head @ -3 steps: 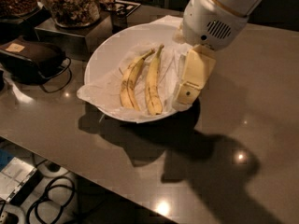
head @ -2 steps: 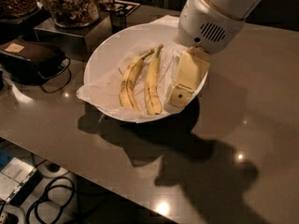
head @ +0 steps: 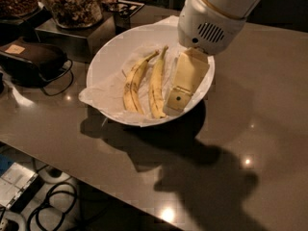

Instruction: Pick banana from white bowl

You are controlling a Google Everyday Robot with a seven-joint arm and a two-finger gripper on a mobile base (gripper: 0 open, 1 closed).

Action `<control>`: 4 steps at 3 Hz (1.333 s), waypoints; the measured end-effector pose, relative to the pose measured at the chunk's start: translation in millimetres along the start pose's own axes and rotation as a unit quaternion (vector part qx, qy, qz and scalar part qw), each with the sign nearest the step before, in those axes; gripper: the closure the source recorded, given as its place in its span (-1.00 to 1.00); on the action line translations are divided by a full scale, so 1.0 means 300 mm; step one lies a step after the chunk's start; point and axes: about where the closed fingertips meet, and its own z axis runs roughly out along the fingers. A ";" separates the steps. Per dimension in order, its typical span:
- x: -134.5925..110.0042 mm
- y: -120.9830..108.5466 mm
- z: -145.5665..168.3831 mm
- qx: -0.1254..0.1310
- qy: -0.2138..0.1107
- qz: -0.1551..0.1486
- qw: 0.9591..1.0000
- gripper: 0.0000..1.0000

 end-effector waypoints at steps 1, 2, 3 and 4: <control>-0.006 -0.044 0.025 -0.019 -0.008 0.034 0.999 -1.00; -0.027 -0.106 0.088 -0.043 0.010 0.071 0.997 -1.00; -0.028 -0.105 0.090 -0.043 0.010 0.071 0.996 -1.00; -0.032 -0.089 0.111 -0.023 0.019 0.093 0.995 -1.00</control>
Offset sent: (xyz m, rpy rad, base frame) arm 0.0408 0.0033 -0.0249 0.0195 0.1946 -0.1311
